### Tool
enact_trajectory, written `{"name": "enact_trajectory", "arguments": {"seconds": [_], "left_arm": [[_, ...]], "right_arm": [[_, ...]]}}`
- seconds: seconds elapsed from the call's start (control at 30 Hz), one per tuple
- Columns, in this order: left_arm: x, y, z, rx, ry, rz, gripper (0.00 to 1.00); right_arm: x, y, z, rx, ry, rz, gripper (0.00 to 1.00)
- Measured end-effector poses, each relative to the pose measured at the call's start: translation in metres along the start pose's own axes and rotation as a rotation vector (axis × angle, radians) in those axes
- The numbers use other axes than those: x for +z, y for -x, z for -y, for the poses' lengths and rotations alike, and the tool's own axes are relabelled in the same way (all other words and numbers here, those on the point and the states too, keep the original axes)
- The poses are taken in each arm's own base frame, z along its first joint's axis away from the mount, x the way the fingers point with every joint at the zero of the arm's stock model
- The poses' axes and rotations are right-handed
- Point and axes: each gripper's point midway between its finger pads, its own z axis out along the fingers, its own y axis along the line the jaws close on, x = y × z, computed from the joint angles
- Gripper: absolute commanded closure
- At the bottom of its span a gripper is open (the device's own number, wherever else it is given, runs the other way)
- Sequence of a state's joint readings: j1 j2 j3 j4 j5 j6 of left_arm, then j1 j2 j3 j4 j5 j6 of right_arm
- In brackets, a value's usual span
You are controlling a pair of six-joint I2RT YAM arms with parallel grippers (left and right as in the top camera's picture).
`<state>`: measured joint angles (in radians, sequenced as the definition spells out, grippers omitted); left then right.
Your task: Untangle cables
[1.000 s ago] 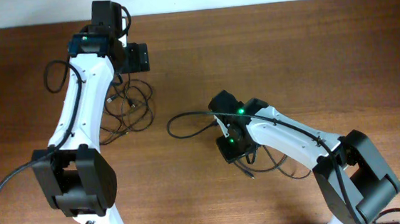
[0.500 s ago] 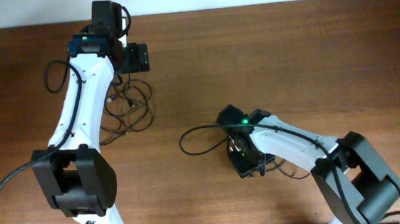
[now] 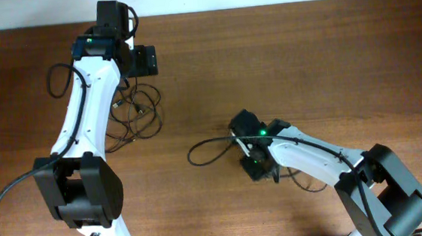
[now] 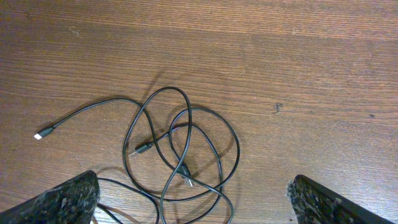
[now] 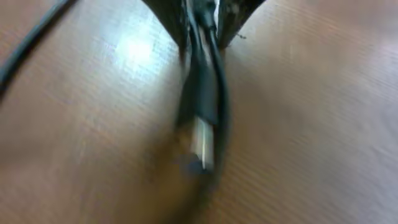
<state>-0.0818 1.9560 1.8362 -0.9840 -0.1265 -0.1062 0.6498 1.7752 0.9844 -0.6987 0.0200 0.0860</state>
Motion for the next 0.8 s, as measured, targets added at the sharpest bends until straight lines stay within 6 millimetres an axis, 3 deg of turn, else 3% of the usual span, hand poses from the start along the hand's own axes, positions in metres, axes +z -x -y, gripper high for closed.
{"name": "enact_trajectory", "arguments": {"seconds": [0.13,0.6,0.63,0.67,0.73,0.8], "left_arm": [[0.000,0.000,0.000,0.000,0.000,0.000,0.01],[0.000,0.000,0.003,0.000,-0.017,-0.001,0.01],[0.000,0.000,0.005,0.000,-0.032,-0.003,0.01],[0.000,-0.004,0.011,0.002,-0.064,-0.019,0.01],[-0.004,-0.031,0.019,0.023,-0.118,-0.128,0.01],[-0.019,-0.038,0.020,0.037,-0.137,-0.145,0.01]], "right_arm": [[-0.001,0.028,0.017,-0.046,-0.117,0.115,0.92],[-0.001,0.030,0.026,-0.083,-0.172,0.121,0.92],[-0.001,0.030,0.026,-0.083,-0.172,0.121,0.96],[-0.001,0.030,0.026,-0.083,-0.172,0.121,0.96],[-0.001,0.030,0.027,-0.085,-0.176,0.120,0.96],[-0.001,0.030,0.027,-0.085,-0.178,0.120,0.96]]}}
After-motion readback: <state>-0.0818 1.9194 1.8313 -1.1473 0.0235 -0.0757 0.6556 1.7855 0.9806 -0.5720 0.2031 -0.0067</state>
